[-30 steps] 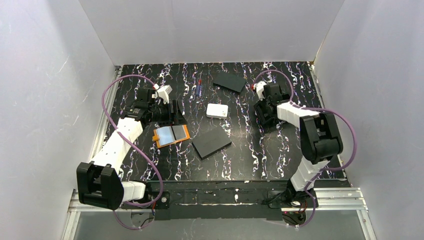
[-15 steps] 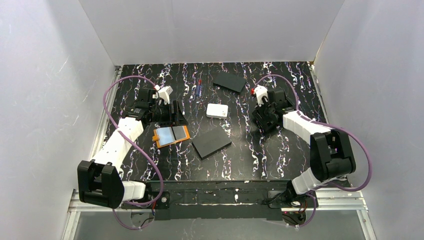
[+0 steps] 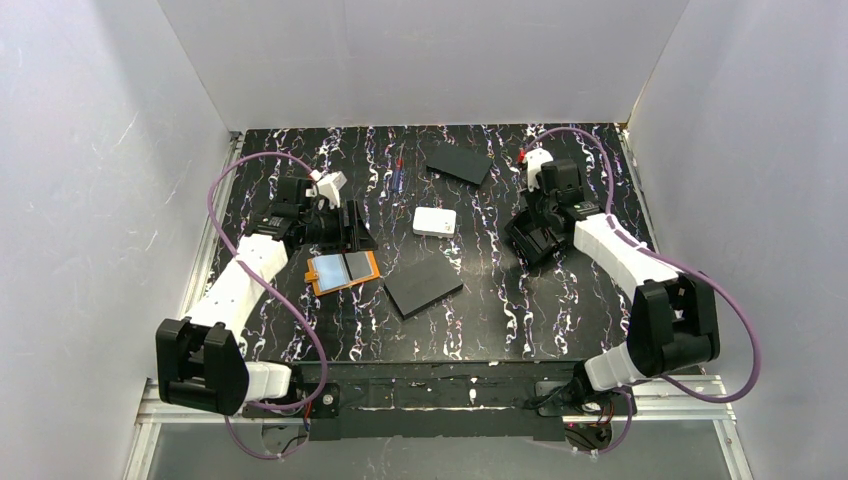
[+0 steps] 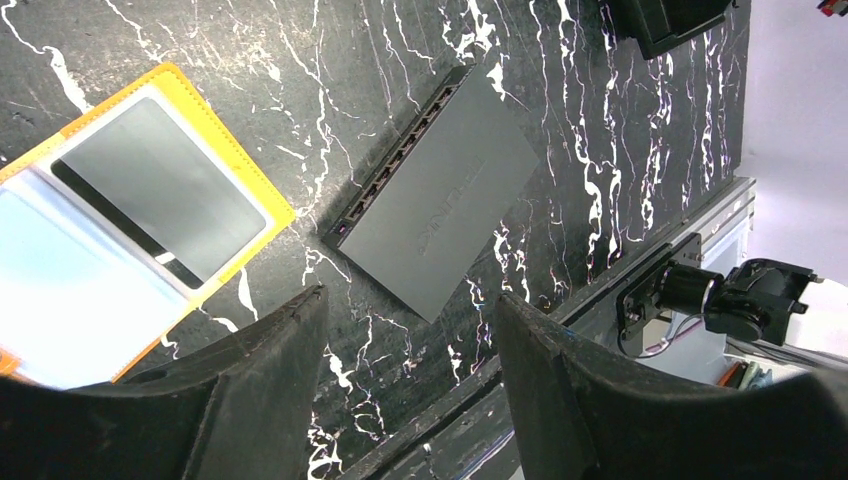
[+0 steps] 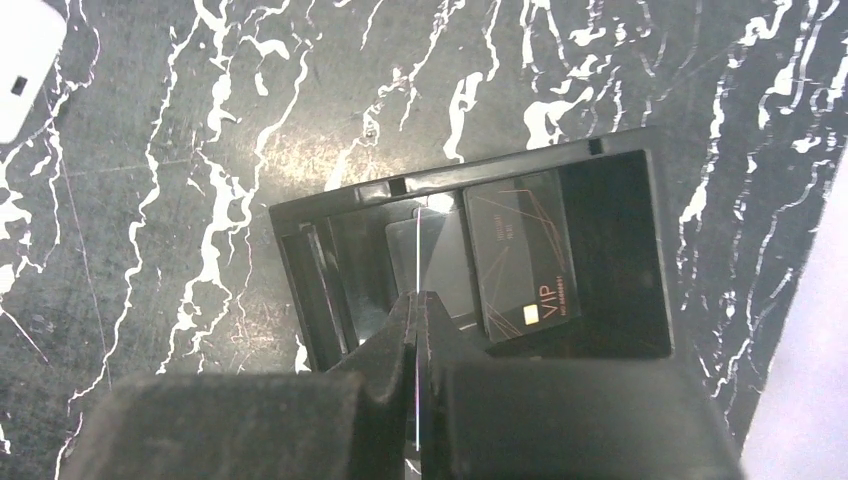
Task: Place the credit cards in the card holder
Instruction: Pick up the credit card from the storage box.
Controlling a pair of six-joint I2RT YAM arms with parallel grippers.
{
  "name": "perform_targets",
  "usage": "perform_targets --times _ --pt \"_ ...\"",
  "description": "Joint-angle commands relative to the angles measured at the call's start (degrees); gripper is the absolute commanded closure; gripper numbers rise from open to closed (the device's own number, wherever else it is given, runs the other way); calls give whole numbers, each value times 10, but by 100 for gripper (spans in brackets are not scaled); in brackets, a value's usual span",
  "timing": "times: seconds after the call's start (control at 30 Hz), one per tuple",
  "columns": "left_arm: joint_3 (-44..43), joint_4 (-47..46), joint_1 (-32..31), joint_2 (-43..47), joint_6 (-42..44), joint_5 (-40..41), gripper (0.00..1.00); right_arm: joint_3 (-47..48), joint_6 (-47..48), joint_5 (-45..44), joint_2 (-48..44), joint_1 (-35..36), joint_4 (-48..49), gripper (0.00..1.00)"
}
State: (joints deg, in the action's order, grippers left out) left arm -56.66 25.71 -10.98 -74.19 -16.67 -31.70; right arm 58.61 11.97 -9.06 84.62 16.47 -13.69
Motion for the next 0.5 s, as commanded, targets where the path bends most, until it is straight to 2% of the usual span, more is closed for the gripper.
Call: perform_targets --times 0.0,0.1,0.27,0.37,0.47 --pt "12 -11 1 -5 -4 -31 40 30 -22 -31 -31 -1 -6 99" --pt "16 -22 0 -13 -12 -55 40 44 -47 -34 -32 -5 -14 99" --pt "16 -41 -4 -11 -53 -118 40 101 -137 40 -38 -12 -86 99" --pt "30 -82 -4 3 -118 -185 40 122 -197 127 -60 -12 -116 99" --pt "55 -162 -5 19 -219 -227 39 119 -269 216 -85 -13 -112 99"
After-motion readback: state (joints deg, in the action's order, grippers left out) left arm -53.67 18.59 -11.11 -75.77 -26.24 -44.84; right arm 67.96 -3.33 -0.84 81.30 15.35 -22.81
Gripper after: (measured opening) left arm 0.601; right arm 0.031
